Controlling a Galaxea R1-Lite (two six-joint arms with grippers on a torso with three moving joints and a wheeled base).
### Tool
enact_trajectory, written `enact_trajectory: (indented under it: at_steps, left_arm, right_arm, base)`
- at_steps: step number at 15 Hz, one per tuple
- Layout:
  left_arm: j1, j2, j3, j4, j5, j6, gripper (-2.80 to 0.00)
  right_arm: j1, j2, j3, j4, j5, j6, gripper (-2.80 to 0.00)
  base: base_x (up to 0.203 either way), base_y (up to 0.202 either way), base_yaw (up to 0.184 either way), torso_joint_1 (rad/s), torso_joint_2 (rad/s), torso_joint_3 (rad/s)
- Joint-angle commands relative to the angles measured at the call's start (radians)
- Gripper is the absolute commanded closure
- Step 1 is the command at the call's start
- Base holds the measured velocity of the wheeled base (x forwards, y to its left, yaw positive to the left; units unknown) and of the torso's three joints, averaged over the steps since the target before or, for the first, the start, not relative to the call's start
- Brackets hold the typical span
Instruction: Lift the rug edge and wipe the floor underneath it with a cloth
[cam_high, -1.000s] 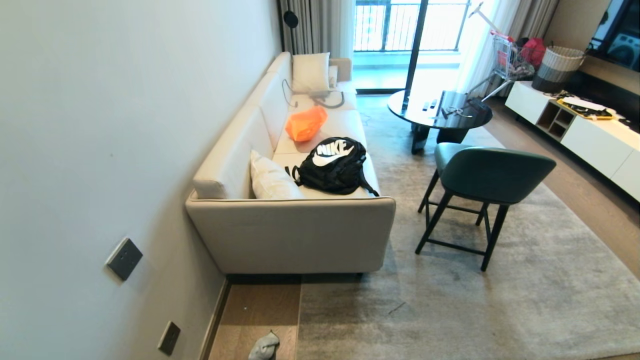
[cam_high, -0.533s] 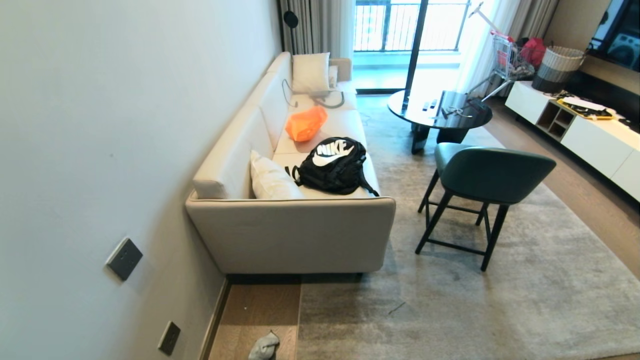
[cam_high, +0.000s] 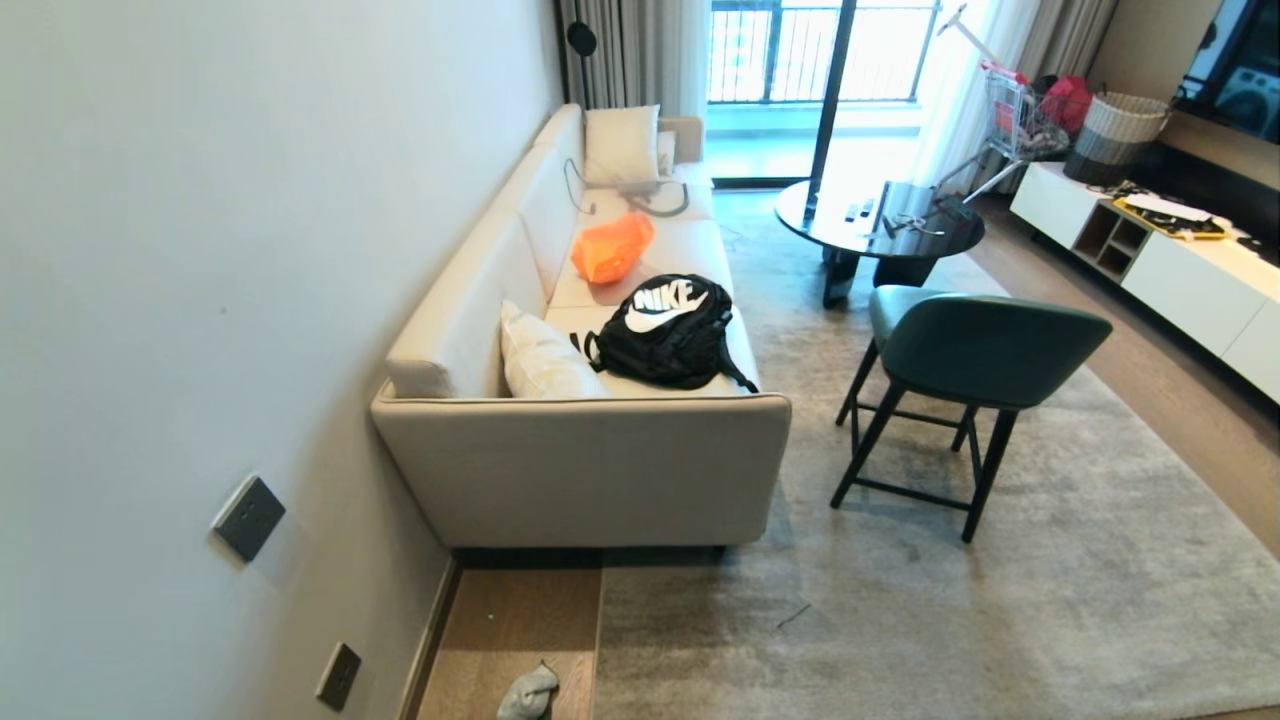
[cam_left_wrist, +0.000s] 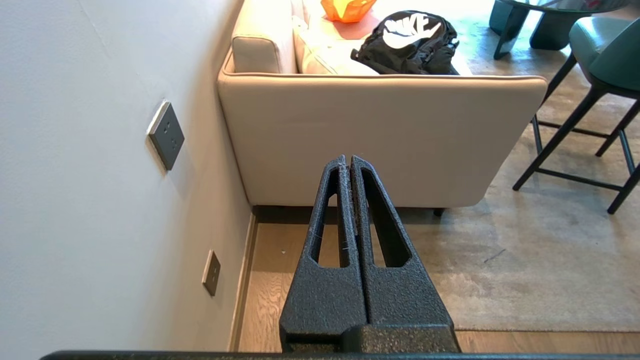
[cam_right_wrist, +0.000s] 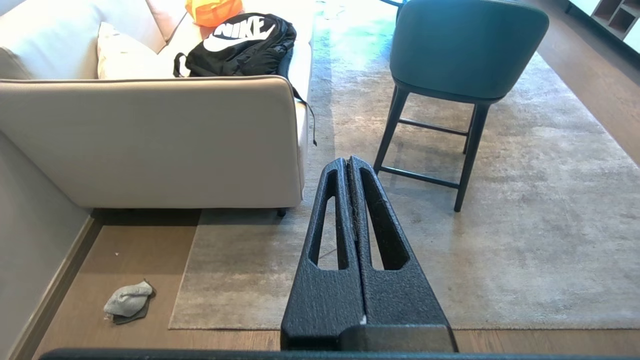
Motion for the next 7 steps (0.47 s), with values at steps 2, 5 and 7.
enact_trajectory:
  at_steps: [2, 5, 7]
  left_arm:
    - [0.0, 0.0, 0.0, 0.0, 0.0, 0.0, 0.0]
    - [0.0, 0.0, 0.0, 0.0, 0.0, 0.0, 0.0]
    - [0.0, 0.0, 0.0, 0.0, 0.0, 0.0, 0.0]
  right_arm:
    - [0.0, 0.001, 0.0, -0.001, -0.003, 0.015, 0.0]
    - [0.0, 0.001, 0.0, -0.001, -0.001, 0.013, 0.0]
    - [0.0, 0.001, 0.0, -0.001, -0.001, 0.013, 0.0]
  base:
    - [0.0, 0.0, 0.0, 0.0, 0.0, 0.0]
    - [0.0, 0.0, 0.0, 0.0, 0.0, 0.0]
    - [0.0, 0.0, 0.0, 0.0, 0.0, 0.0]
